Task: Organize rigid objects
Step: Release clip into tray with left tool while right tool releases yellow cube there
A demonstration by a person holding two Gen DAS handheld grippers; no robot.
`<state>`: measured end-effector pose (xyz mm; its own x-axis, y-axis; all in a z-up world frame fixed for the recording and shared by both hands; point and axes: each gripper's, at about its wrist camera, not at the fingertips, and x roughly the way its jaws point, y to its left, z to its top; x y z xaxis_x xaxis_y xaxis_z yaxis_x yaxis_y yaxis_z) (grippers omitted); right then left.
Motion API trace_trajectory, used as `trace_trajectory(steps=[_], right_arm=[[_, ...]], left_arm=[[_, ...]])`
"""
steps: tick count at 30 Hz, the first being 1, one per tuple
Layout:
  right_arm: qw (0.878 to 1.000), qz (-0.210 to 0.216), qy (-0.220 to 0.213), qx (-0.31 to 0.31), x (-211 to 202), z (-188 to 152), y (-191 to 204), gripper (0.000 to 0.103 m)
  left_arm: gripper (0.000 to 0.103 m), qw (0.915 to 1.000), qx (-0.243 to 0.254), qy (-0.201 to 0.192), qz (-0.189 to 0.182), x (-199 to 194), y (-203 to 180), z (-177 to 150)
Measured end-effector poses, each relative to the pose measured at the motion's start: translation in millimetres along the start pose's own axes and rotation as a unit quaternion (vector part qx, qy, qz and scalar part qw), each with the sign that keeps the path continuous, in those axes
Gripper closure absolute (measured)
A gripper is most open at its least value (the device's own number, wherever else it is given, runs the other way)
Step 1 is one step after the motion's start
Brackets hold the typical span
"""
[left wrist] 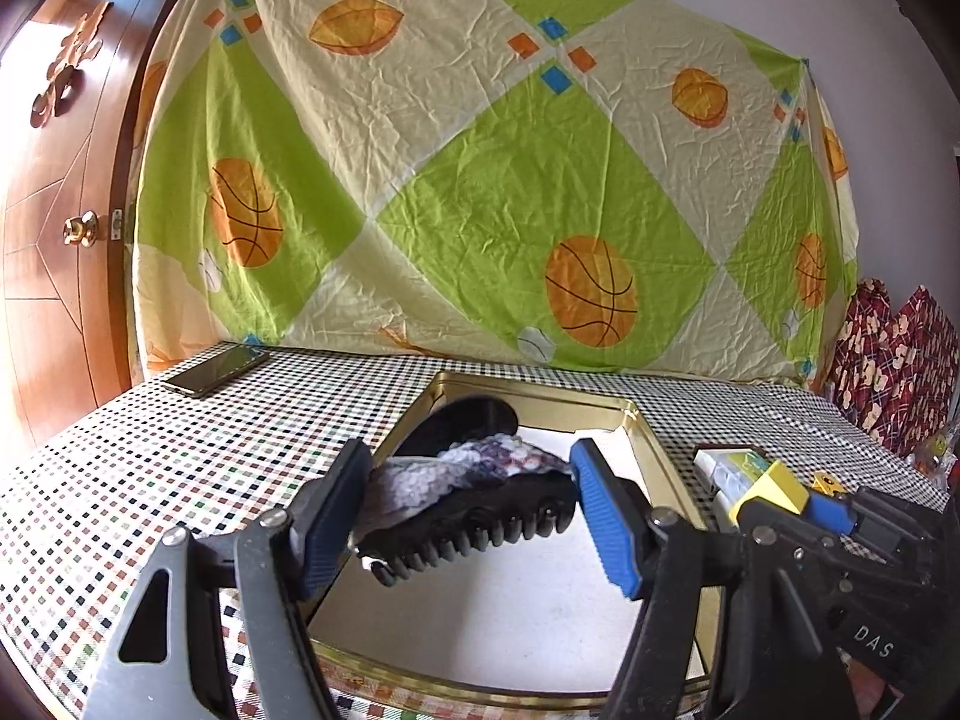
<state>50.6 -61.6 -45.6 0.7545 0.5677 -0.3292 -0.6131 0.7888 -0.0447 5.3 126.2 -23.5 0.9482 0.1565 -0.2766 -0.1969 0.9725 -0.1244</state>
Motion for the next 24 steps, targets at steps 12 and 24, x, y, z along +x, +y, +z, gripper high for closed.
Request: trace_trajectory(steps=[12, 24], right_arm=[[1.000, 0.022, 0.011, -0.001, 9, 15, 2, 0.076], [0.999, 0.033, 0.036, -0.018, 44, 52, -2, 0.076]], left_arm=[[0.034, 0.9993, 0.009, 0.034, -0.014, 16, 3, 8], [0.034, 0.9946, 0.046, 0.087, -0.032, 43, -9, 34]])
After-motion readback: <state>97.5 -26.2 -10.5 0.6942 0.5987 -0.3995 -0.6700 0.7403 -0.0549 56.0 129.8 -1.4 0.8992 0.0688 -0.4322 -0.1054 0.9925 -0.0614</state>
